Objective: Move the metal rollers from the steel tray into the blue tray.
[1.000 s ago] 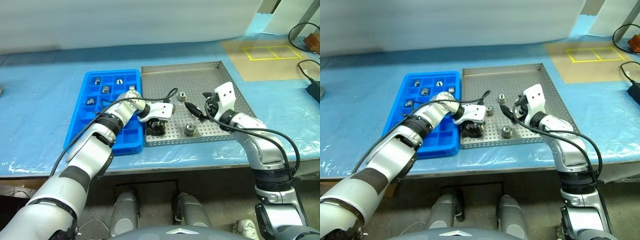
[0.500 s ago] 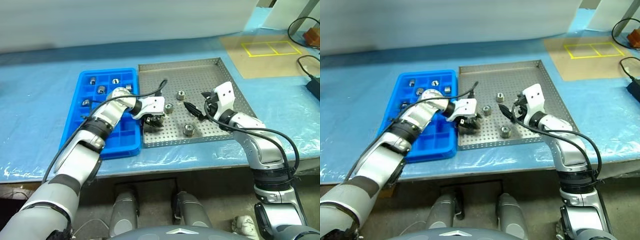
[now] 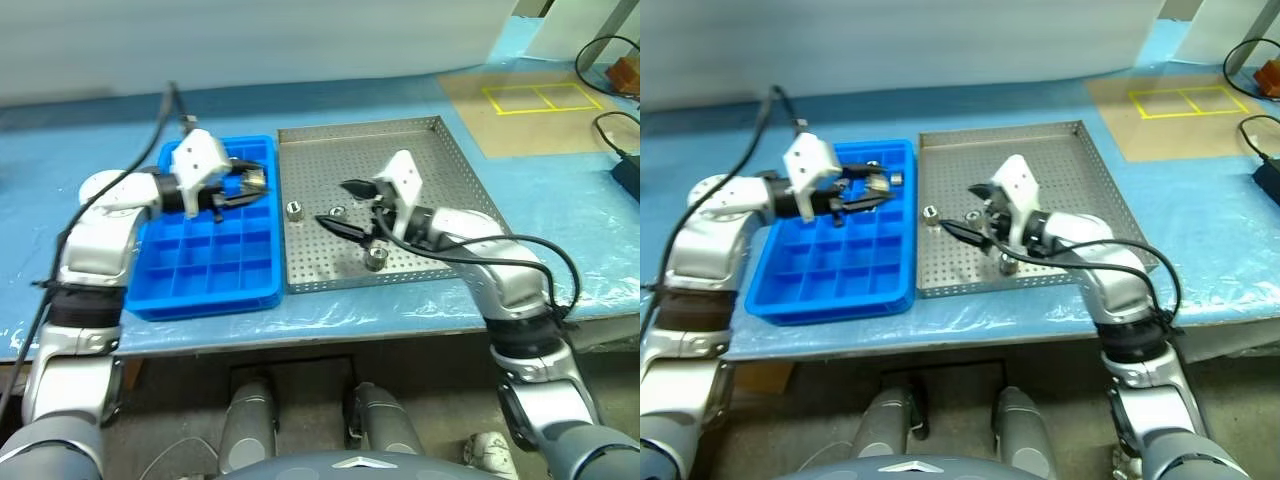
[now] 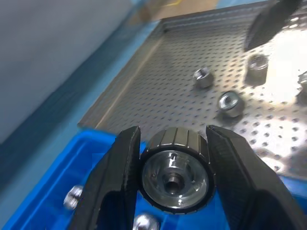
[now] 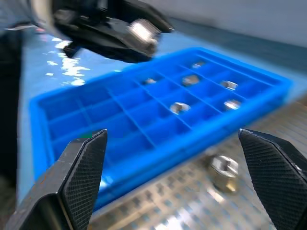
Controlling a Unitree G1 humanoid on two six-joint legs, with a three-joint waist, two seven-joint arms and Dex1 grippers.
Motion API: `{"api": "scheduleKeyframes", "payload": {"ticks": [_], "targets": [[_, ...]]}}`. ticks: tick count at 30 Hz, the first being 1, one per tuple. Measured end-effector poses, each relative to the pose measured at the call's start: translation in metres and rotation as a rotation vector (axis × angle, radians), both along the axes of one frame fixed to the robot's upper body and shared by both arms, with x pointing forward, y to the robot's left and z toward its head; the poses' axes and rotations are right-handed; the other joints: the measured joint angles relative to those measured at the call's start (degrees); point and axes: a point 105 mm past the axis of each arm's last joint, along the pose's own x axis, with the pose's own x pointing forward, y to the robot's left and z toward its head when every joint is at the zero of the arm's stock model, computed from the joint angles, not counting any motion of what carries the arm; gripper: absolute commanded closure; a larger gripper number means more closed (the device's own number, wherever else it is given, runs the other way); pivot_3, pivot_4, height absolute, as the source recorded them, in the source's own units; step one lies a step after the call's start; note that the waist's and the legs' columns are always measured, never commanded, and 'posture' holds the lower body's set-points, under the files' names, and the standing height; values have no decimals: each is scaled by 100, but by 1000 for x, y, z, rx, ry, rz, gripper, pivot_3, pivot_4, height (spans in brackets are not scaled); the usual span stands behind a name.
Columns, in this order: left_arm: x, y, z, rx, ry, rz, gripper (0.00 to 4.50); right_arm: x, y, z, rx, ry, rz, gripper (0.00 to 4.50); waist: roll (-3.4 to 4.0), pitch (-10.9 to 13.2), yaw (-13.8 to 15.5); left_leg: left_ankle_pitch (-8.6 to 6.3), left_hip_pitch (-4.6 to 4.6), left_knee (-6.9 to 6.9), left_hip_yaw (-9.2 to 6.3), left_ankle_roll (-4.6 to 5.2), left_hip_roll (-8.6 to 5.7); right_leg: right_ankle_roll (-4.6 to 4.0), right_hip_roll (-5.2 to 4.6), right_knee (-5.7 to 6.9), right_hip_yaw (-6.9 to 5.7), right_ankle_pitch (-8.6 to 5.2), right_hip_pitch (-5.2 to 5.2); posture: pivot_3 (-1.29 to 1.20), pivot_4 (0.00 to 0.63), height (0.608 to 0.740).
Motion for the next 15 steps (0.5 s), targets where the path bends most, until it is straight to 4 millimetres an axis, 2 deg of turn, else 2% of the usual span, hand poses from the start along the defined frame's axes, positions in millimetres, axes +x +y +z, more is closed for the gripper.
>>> {"api": "scheduleKeyframes", "payload": {"ticks": [2,5,10,15], "targets": [[-1,18,-10,-17,24,90,2648,0,14,3,9,1,60,0,0,0,82,0,-12,-11,-1,0,0,0,0,-10,-7,0,-8,119,150,740],[-13,46,-29,-47,86,218,2648,3,33,6,18,8,147,0,-3,-1,202,0,-27,-12,-1,0,-4,0,-3,-16,-8,0,-13,152,150,740],[-33,68,-45,-33,134,307,2648,4,46,0,4,21,221,0,-7,-1,454,-1,-30,-12,-5,1,-2,0,-6,-14,-19,-1,-13,222,150,740],[-39,75,-50,-36,153,340,2648,3,51,-6,-4,34,253,0,-7,-1,643,7,-13,-12,-6,-13,1,1,-6,1,-16,0,-10,247,150,740]]}}
